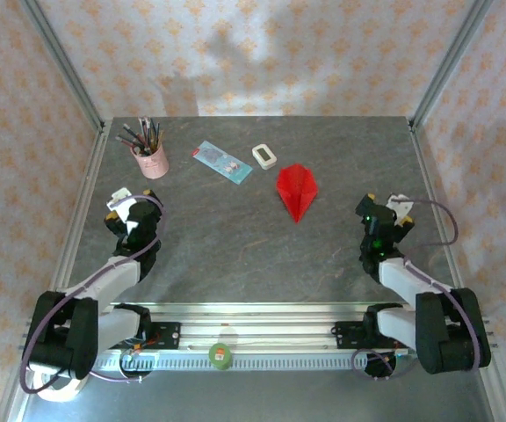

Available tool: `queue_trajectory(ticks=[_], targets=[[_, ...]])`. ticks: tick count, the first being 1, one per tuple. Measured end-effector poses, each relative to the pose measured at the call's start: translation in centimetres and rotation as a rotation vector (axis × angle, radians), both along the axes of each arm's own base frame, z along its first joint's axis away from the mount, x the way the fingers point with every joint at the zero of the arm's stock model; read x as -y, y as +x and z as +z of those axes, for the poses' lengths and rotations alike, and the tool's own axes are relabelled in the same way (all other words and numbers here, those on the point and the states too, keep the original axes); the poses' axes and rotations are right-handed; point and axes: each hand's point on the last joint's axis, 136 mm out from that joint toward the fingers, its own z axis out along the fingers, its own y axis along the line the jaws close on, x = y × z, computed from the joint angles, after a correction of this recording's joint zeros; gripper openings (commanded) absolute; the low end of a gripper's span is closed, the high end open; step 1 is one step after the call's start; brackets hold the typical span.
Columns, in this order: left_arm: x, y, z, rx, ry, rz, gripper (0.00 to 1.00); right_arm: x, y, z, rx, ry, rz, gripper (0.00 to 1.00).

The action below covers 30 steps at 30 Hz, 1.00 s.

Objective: Fold a paper plane with a square sheet of paper (pick it up from the middle)

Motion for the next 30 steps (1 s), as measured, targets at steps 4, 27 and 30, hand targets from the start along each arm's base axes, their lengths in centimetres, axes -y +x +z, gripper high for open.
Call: queue_trajectory(ticks=[4,27,30], targets=[[0.0,0.6,-0.6,0.02,0.033,-0.044,0.99,-0.3,1.0,-0.3,0.037,-0.008,0.035,1.0],[2.6,3.9,-2.3,0.11,0.098,-0.347,0.99,-3.3,3.9,-0.9,0.155,-0.054,0.26,1.0],[2.7,4.2,-2.0,0.119,0.105,-0.352,0.99,-3.4,3.9,-0.8,0.16,-0.054,0.262,1.0]])
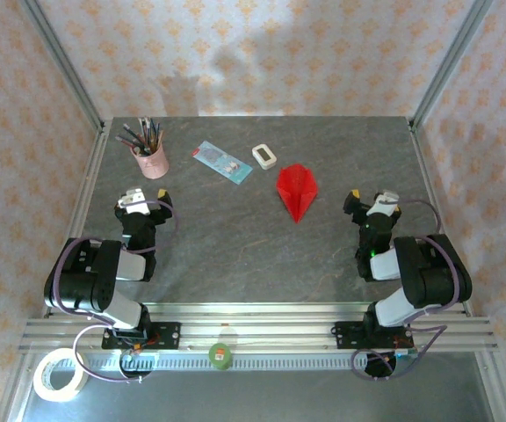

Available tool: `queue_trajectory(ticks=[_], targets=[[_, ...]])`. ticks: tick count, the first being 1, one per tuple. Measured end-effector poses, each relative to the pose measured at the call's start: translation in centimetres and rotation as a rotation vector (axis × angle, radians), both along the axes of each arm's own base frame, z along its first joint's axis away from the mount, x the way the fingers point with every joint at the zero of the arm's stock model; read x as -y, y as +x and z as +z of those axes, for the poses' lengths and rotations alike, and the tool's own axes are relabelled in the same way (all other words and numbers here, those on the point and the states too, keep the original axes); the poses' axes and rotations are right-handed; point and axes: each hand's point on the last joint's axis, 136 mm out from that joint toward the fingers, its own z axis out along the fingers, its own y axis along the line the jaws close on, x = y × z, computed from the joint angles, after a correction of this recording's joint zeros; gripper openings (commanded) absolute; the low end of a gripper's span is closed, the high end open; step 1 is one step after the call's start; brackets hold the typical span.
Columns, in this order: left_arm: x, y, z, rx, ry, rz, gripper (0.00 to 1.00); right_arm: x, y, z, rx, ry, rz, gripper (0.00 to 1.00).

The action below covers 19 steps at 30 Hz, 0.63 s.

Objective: Fold a paper plane with a square sheet of paper (pick it up from the middle)

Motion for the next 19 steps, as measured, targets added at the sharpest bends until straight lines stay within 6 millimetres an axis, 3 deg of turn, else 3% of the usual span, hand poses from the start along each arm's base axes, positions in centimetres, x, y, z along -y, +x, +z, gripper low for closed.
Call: queue_trajectory(ticks=[19], targets=[[0.36,0.19,0.16,-0.001,0.018,-0.014,0.99,-0.03,0.02,0.11,0.005,0.0,0.002,1.0]])
